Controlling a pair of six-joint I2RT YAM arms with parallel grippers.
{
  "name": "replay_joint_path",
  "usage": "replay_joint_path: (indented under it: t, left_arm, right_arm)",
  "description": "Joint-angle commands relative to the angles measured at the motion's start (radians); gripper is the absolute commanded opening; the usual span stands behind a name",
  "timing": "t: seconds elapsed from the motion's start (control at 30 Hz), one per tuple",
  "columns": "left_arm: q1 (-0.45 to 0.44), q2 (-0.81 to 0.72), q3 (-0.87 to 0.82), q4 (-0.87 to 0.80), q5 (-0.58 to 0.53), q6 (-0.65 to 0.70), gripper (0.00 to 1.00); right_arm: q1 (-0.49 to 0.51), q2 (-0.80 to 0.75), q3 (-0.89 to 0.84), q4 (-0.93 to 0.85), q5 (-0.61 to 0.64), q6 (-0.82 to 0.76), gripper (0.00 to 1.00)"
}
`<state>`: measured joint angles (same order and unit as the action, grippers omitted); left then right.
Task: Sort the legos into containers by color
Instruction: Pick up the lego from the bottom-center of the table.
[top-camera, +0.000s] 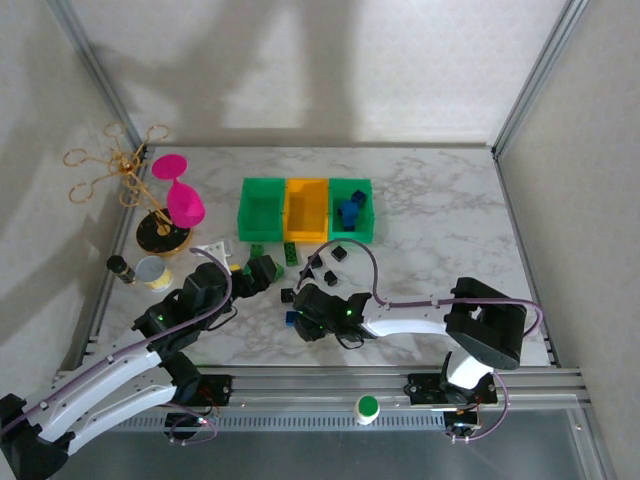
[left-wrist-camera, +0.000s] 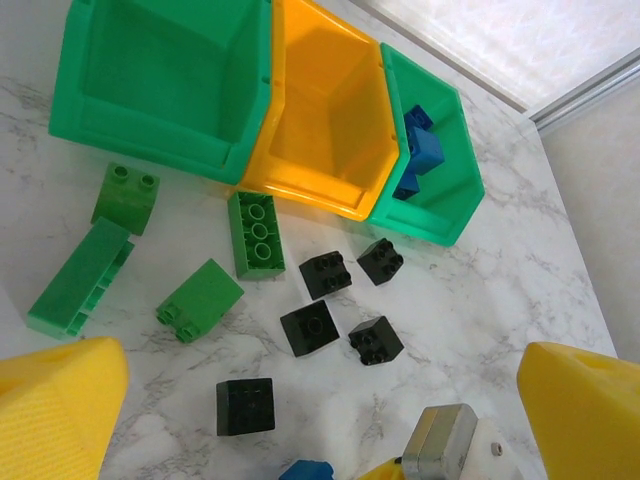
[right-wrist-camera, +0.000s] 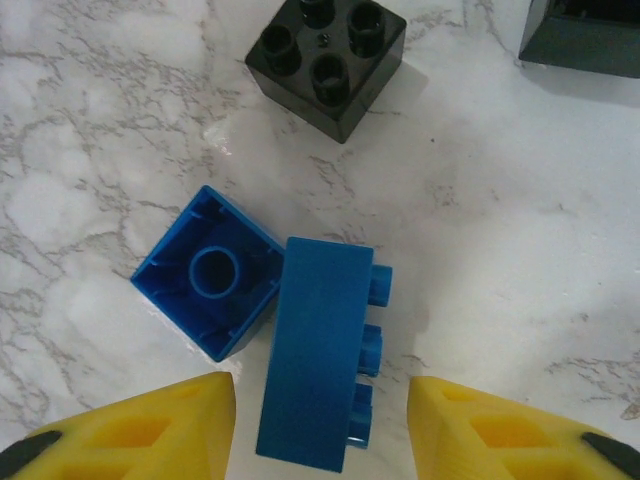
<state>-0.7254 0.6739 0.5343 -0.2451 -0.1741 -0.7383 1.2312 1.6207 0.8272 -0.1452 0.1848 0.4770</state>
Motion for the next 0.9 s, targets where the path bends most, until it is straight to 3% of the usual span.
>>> replay_joint_path:
  t: [0.0, 0.43, 0.67, 0.87]
  left_arm:
    - [0.009, -0.012, -0.013, -0.007, -0.018, -0.013, 1.00]
    - [0.009, -0.014, -0.011, -0.008, -0.016, -0.010, 1.00]
    - [0.009, -0.015, 0.005, -0.002, -0.012, -0.004, 1.00]
    - [0.011, 0.022, 0.009, 0.060, 0.007, 0.002, 1.00]
  right_arm:
    - [0.013, 0.021, 0.009, -0.013, 0.039, -0.022, 0.47]
    - [0.012, 0.009, 0.010, -0.013, 0.040, -0.005, 0.28]
    - [-0.001, -0.050, 0.034, -0.067, 0.059, 0.012, 0.27]
    - [-0.087, -0.165, 0.040, -0.138, 0.070, 0.035, 0.27]
